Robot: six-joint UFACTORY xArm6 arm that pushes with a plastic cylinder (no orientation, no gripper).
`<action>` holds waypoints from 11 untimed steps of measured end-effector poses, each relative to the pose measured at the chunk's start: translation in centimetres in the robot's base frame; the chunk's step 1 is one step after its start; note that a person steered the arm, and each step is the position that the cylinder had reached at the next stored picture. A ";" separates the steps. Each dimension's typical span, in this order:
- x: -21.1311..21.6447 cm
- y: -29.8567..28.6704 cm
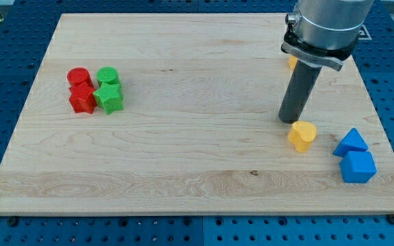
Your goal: Slightly push the yellow hexgon downwards of the board
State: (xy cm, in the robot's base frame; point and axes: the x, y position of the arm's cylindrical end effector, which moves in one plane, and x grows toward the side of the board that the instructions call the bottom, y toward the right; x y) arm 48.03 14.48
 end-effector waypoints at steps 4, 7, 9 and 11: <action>3.9 2.0; -0.2 0.6; -4.7 3.3; -7.3 9.5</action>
